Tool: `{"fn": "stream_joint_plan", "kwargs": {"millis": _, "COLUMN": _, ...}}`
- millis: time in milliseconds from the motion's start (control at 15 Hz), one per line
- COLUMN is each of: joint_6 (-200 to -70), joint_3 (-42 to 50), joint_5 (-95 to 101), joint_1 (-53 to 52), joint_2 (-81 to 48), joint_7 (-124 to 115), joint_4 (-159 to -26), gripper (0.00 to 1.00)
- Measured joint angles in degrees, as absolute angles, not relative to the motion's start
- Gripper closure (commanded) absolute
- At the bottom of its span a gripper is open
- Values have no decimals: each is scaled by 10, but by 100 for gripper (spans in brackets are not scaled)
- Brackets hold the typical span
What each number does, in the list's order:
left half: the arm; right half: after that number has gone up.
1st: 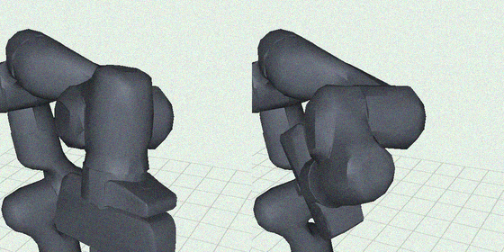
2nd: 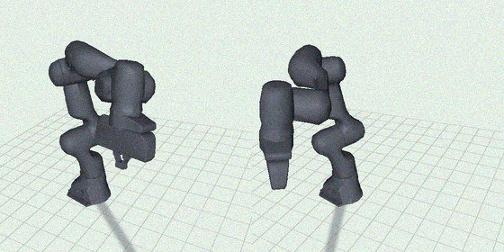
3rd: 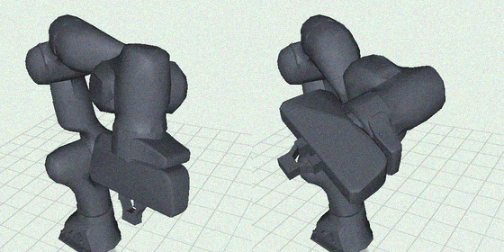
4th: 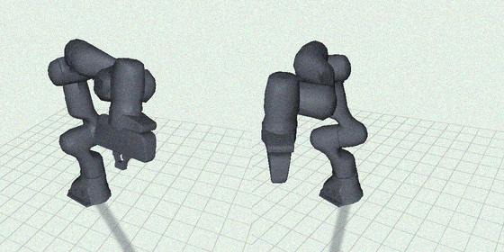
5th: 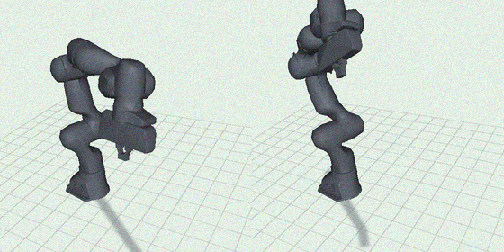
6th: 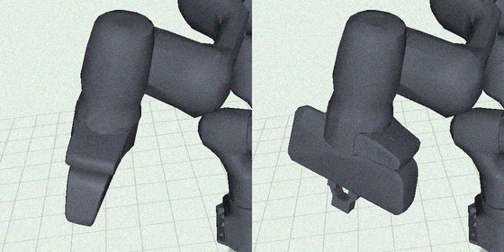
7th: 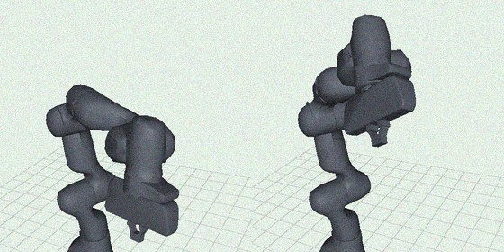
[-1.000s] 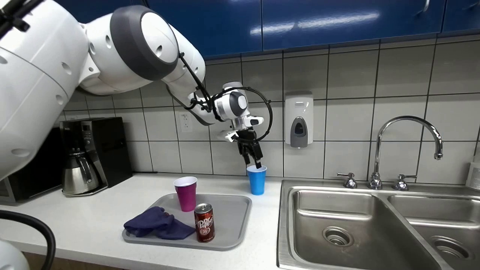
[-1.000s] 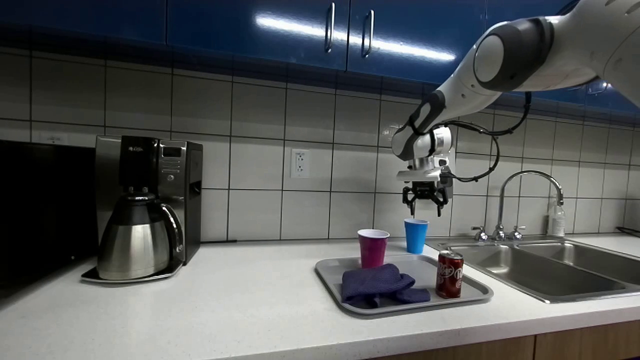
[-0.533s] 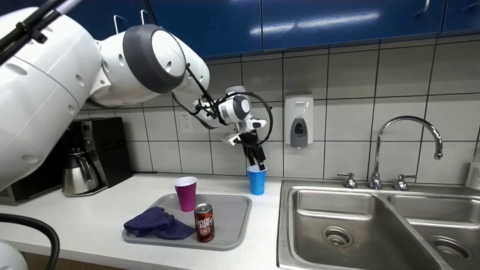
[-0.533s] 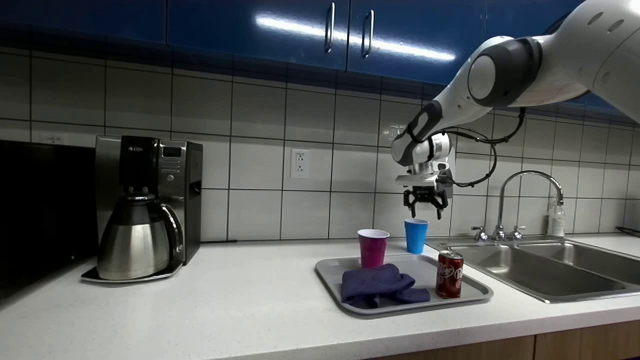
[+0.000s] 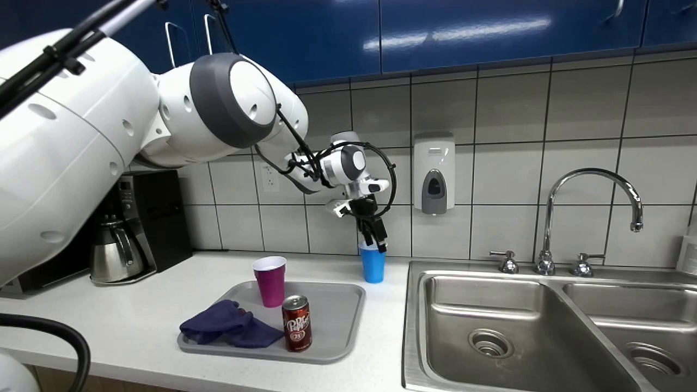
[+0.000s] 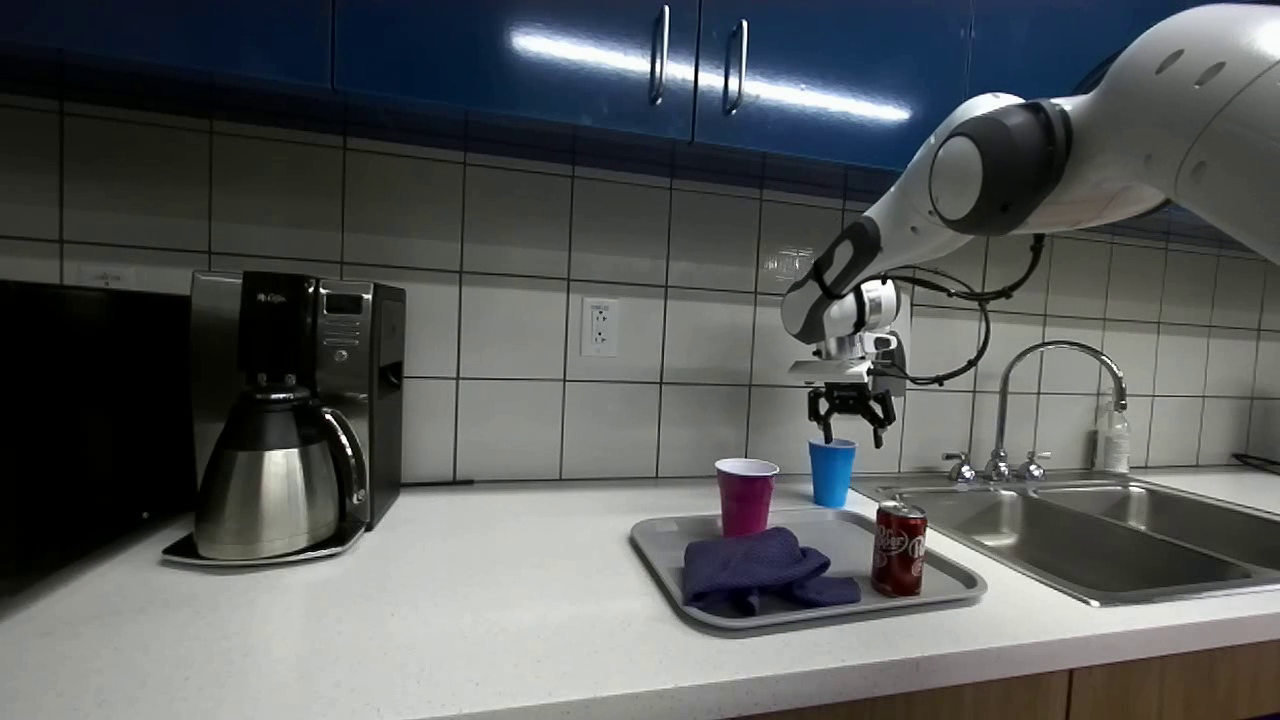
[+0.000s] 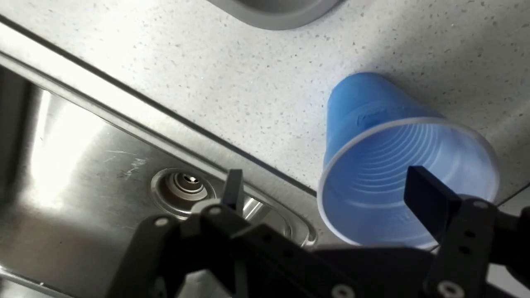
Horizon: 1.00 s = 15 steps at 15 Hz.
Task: Put the cups on the try
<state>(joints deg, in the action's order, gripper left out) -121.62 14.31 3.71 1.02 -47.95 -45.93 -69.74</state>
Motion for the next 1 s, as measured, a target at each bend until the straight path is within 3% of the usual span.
{"fn": "stream_joint_plan", "kwargs": {"millis": 600, "joint_6": -1216, "joint_3": 143, "joint_5": 36, "joint_1": 18, "joint_2": -498, "joint_7": -464, "joint_4": -696, "gripper": 0}}
{"fn": "stream_joint_plan", "kwargs": {"millis": 667, "joint_6": -1216, "joint_3": 143, "joint_5": 36, "joint_1": 18, "joint_2": -499, "joint_7": -465, "joint_4": -696, "gripper": 25}}
{"fn": "stream_joint_plan", "kwargs": {"millis": 733, "joint_6": -1216, "joint_3": 143, "joint_5": 36, "joint_1": 19, "joint_2": -500, "joint_7": -465, "joint_4": -696, "gripper": 26}}
{"fn": "stream_joint_plan", "kwargs": {"millis": 1000, "joint_6": -1216, "joint_3": 142, "joint_5": 36, "joint_1": 19, "joint_2": -501, "joint_7": -466, "joint_4": -696, "gripper": 58}}
